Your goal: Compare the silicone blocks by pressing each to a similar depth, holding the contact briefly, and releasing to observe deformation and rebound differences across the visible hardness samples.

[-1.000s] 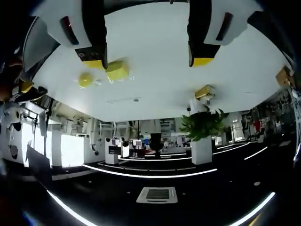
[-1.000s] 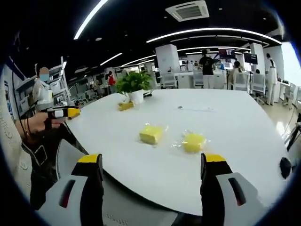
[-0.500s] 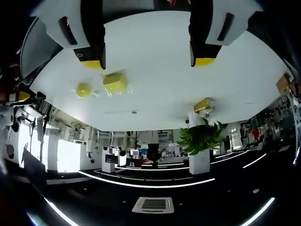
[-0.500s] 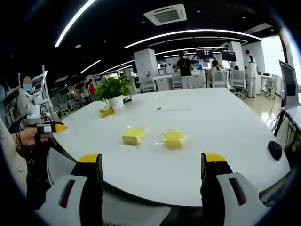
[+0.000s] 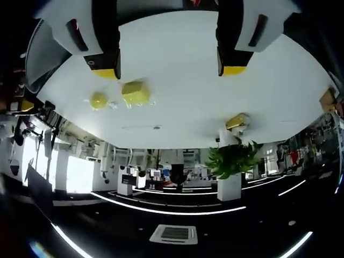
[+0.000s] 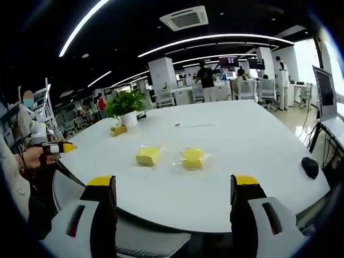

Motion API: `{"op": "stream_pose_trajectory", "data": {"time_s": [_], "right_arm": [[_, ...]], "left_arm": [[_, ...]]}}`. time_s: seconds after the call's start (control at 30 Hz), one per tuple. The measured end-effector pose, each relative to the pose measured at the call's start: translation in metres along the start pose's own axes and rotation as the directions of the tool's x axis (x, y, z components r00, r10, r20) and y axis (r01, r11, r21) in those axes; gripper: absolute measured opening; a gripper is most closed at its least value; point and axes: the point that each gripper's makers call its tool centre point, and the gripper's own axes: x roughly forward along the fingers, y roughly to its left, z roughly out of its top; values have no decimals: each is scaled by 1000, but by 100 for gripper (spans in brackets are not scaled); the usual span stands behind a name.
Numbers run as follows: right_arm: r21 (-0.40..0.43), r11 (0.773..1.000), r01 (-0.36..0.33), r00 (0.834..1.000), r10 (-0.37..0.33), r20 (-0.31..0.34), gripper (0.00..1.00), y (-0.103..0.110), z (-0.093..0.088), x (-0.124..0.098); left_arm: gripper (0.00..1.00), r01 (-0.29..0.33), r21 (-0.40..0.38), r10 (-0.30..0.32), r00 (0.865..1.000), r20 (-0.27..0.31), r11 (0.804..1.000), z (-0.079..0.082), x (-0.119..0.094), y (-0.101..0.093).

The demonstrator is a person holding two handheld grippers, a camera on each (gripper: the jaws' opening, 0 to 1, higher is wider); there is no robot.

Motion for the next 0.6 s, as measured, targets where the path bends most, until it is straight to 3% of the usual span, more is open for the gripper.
{"op": "stream_pose_trajectory", "data": {"time_s": [0.23,0.33,0.47,0.5,0.6], "right_arm": [[-6,1000,-27,999,26,-39,85,-1,-8,6],[-6,999,-44,999,44,-26,85,1,-7,9],[-59,983,-176,983,178,39,86,22,8,9],[-79,976,-203,977,207,55,86,27,14,8],[-101,967,-232,967,241,81,85,31,27,8]], "left_arm": [[75,-22,22,23,999,-24,1000,-5,-3,-4],[75,-9,23,9,1000,-26,1000,-6,-3,-6],[70,132,-41,-129,989,65,990,11,-3,-24],[68,153,-47,-146,982,118,987,23,-4,-25],[69,193,-3,-189,963,191,981,45,-5,-29]]}}
